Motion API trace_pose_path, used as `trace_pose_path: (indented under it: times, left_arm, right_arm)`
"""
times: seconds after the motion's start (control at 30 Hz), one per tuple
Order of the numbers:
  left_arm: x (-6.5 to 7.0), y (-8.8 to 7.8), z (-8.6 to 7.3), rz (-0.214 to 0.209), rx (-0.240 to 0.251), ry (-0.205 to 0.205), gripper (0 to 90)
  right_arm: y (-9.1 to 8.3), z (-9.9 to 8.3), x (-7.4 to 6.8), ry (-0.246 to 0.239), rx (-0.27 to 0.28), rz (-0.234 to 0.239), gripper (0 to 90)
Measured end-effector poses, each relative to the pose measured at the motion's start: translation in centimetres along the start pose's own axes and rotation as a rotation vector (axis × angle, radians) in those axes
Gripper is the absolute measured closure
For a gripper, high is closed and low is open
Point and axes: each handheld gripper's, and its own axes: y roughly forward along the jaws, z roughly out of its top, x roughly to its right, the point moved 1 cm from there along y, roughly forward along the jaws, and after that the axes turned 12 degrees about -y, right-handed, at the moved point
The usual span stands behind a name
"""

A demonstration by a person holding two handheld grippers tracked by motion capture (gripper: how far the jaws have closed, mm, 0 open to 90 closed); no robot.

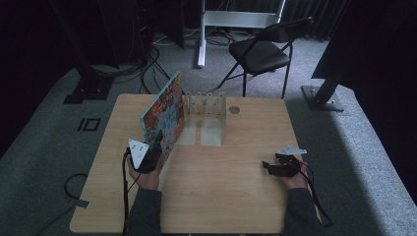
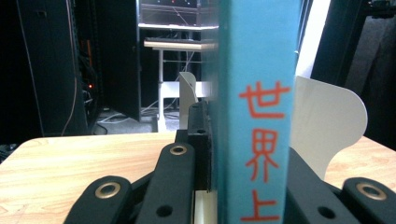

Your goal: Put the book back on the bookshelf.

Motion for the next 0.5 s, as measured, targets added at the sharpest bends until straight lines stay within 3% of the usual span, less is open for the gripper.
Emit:
trace_pose_path:
  times: [0.2,0.5]
  left_arm:
    - [-0.10,0.28,-0.06,0.016,0.006,-0.015,80.9]
    - [0.45,0.73,-0.29,0.036,0.013,0.001,80.8]
  right_arm:
    - [0.00,0.00,0.00,0.000,0.000,0.000,26.7]
    - [0.00,0.00,0.00,0.000,0.000,0.000,26.7]
